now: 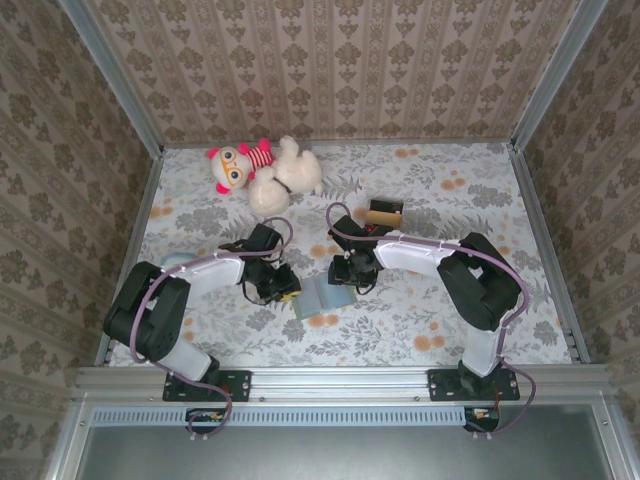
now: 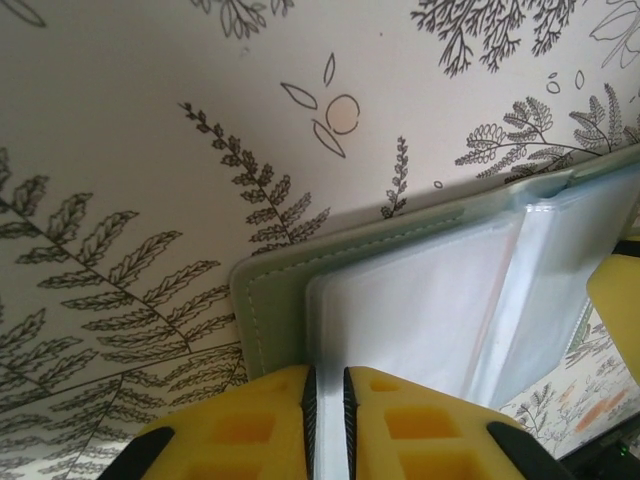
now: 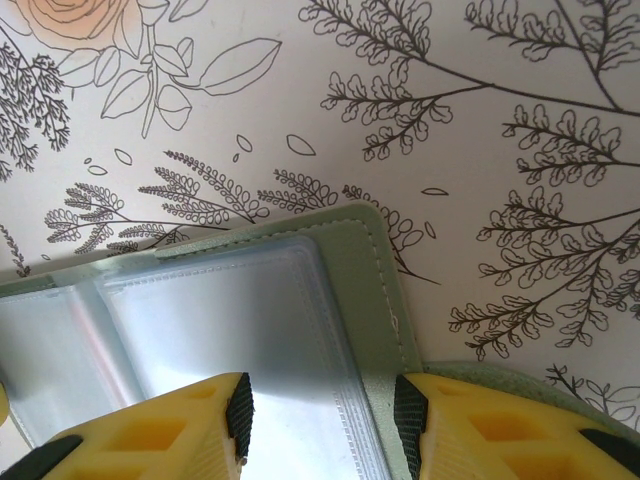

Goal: Take the credit cards out of the card holder

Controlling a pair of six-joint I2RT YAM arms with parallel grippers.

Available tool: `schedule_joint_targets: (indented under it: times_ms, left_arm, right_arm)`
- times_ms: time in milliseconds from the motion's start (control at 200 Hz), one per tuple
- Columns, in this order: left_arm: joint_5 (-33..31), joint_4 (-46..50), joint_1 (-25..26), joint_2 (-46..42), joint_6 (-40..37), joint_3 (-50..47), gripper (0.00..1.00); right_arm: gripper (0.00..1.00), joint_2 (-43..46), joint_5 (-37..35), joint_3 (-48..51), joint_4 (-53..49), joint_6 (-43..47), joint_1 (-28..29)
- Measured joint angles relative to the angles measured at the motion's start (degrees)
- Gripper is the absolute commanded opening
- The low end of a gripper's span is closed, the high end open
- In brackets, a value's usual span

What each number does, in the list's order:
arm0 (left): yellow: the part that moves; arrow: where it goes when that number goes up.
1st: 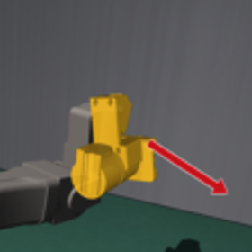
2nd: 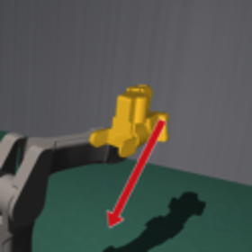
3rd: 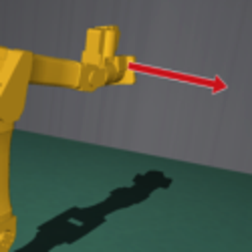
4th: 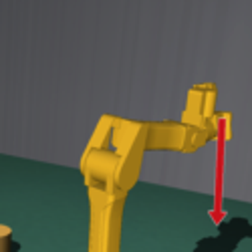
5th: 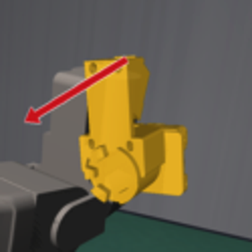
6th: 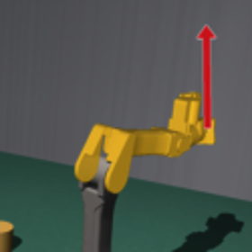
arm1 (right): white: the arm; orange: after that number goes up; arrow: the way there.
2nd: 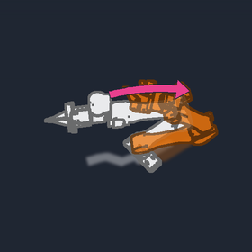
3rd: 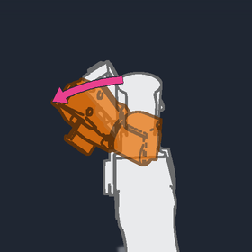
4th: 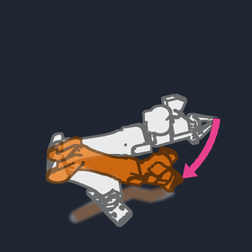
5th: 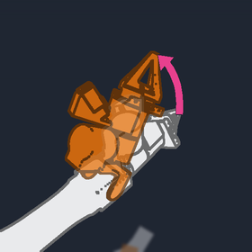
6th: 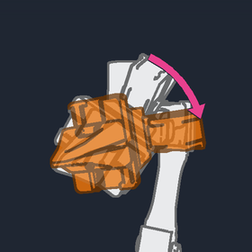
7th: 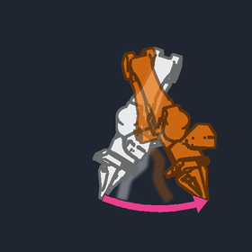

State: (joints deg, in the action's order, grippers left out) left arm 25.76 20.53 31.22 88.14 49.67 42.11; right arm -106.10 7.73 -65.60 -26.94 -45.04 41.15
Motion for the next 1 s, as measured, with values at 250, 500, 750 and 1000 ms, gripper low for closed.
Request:
schedule_joint_targets:
  times_ms: [250,500,750,1000]
  left_arm:
    - [0.09,-0.44,0.00,0.04,0.00,0.00,0.15]
    - [1.11,-1.77,0.26,0.55,0.02,0.00,0.16]
    - [2.10,-3.04,0.50,2.25,0.85,0.76,0.27]
    - [2.36,-3.26,1.11,2.95,1.73,1.92,0.32]
  right_arm:
    - [0.47,-0.02,0.00,0.00,0.00,0.00,0.00]
    - [0.47,-0.04,0.00,0.00,0.00,0.00,0.00]
    - [0.47,-0.04,0.02,0.00,0.00,0.00,0.00]
    - [0.47,-0.04,0.00,0.00,0.00,0.00,0.00]
